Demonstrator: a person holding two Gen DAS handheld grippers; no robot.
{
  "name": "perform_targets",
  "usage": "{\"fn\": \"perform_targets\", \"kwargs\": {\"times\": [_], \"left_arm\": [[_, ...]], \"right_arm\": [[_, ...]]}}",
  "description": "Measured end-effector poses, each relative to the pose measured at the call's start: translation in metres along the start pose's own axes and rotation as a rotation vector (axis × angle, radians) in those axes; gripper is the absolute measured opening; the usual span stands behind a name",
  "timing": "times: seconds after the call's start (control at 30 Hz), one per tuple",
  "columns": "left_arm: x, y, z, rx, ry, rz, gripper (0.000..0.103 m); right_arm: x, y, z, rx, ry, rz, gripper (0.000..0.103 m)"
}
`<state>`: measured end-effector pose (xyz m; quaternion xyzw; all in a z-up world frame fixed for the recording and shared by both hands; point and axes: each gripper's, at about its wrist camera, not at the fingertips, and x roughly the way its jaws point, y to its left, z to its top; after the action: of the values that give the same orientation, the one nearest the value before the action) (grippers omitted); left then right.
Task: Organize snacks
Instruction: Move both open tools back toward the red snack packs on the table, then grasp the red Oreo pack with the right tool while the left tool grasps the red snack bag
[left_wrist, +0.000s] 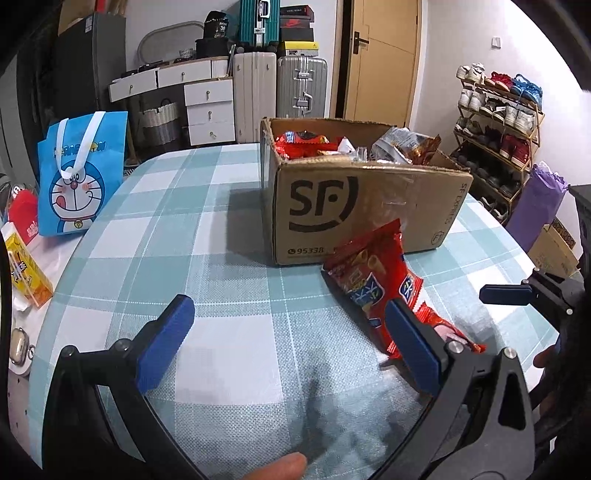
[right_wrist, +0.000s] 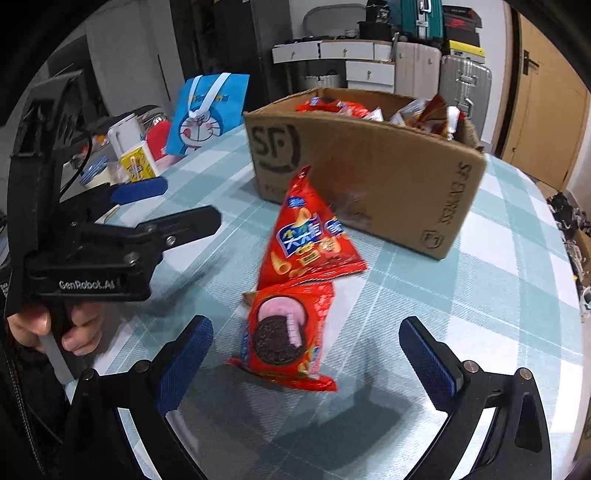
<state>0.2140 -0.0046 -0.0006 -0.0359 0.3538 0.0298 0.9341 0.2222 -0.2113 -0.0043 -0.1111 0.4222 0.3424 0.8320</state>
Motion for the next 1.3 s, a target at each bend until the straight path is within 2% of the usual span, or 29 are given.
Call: {"fn": "perform_targets", "kwargs": {"times": [0.2,0.73,0.97,1.3], "left_arm": [[0.006,-0.002,-0.003,0.006,0.017,-0.003,0.103],[0.018,-0.005,-0.009,0.018,0.054,-0.012,0.103],[0.019,-0.005,-0.011,0.021,0.055,-0.011,0.103],[0.018,-0.006,-0.011,0.026,0.053,-0.013,0.103]], "right_arm": [[0.013,0.000,-0.003,-0.011,0.040,-0.056,0.102],[0.025,-0.027,0.000,0.043,0.059,-0.141,0.102],[0.027,-0.039,0.000,0.088,0.056,-0.126,0.101],[0.023,-0.029,-0.005,0.035,0.064,-0.063,0.073]]}}
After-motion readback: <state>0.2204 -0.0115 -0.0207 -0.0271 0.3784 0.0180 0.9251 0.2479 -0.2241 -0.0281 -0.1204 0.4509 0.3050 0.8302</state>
